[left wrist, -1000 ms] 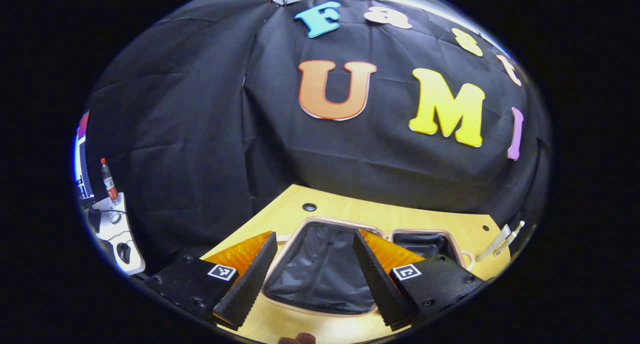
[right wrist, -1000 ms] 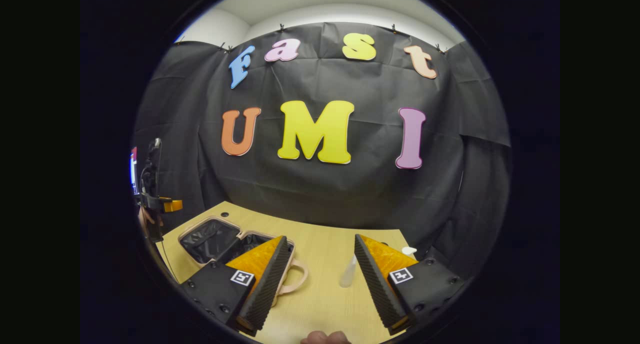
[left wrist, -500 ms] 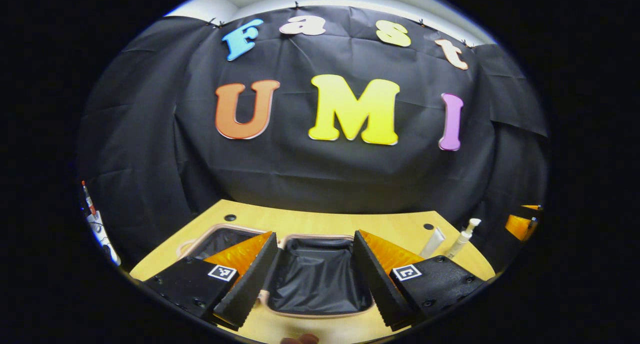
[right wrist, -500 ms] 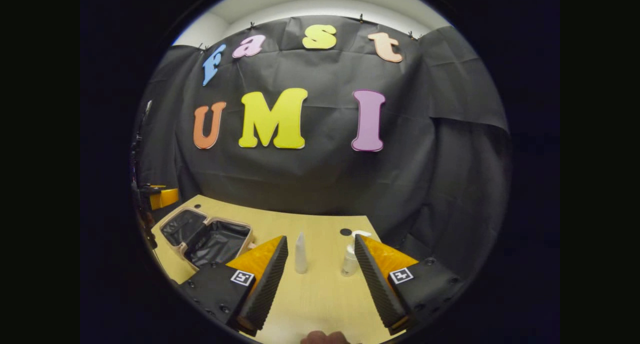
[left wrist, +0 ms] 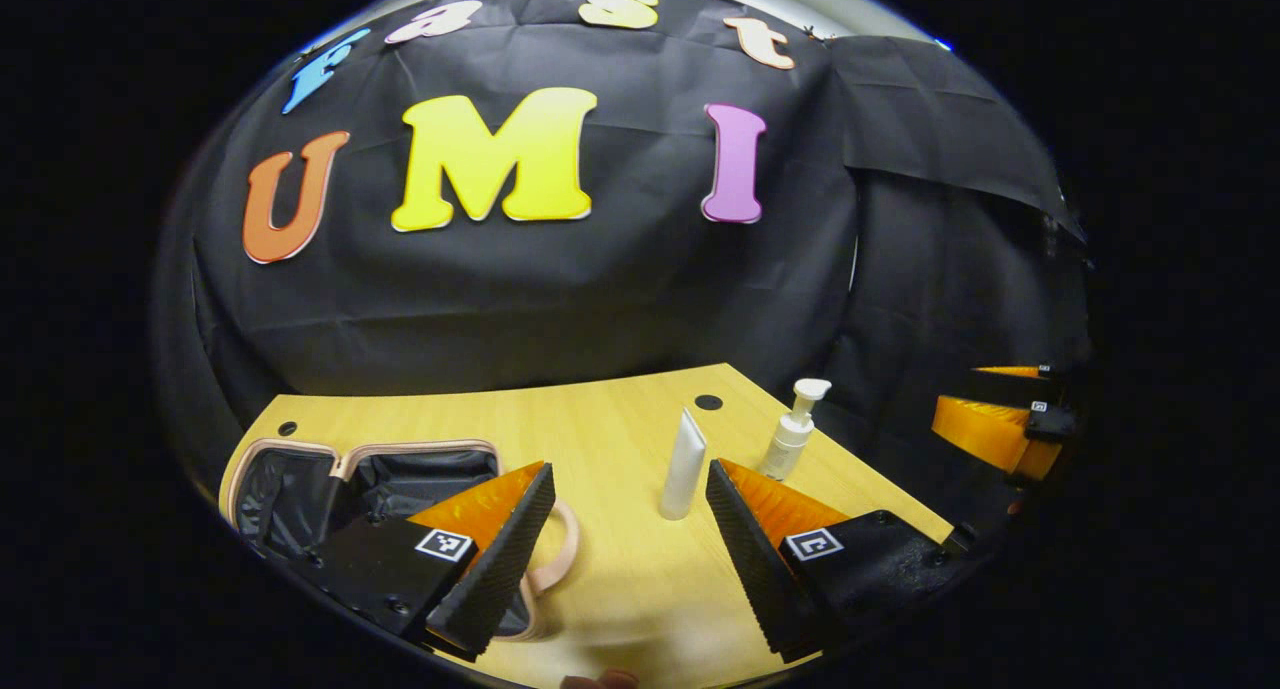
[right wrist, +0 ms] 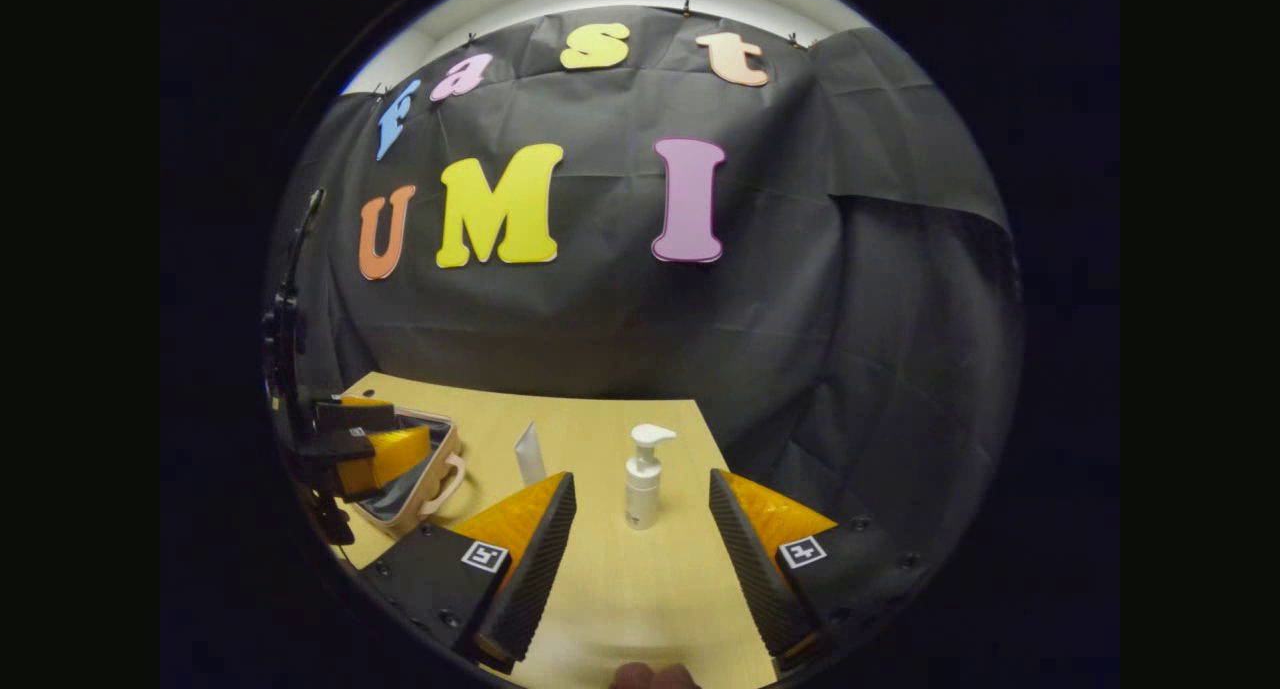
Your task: First open the suitcase, pack the skin care products into it, and then close the suitcase.
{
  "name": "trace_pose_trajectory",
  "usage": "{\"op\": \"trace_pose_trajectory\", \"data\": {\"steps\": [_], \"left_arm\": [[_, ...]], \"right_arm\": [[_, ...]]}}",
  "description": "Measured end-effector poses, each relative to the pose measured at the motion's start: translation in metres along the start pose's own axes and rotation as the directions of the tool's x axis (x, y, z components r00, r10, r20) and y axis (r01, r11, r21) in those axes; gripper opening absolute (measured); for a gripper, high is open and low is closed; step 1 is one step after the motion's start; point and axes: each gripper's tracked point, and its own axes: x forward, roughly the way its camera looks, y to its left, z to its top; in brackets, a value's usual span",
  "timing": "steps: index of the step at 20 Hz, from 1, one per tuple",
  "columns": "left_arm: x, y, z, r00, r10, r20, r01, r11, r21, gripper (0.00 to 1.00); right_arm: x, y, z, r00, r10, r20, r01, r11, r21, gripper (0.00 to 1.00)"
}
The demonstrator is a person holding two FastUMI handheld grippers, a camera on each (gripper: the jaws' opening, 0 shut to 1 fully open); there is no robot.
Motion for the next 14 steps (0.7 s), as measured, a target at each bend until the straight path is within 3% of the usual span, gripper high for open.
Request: {"op": "trace_pose_trajectory", "data": {"steps": [5, 8, 14], "left_arm": [[0.065, -0.023, -0.046, 0.995, -0.049, -0.083, 0.051, 0.998, 0.029, 0.98], [0.106, -0.023, -0.083, 0.988, -0.047, -0.147, 0.044, 0.999, -0.020, 1.00], [0.153, -0.022, -0.121, 0.976, -0.044, -0.212, 0.039, 0.999, -0.026, 0.98]], "right_arm": [[-0.003, -0.050, -0.016, 0.995, -0.085, -0.054, 0.085, 0.996, 0.002, 0.79], [-0.009, -0.076, -0.027, 0.985, -0.143, -0.100, 0.144, 0.990, 0.003, 0.79], [-0.007, -0.079, -0.046, 0.971, -0.175, -0.160, 0.177, 0.984, -0.004, 0.80]]}}
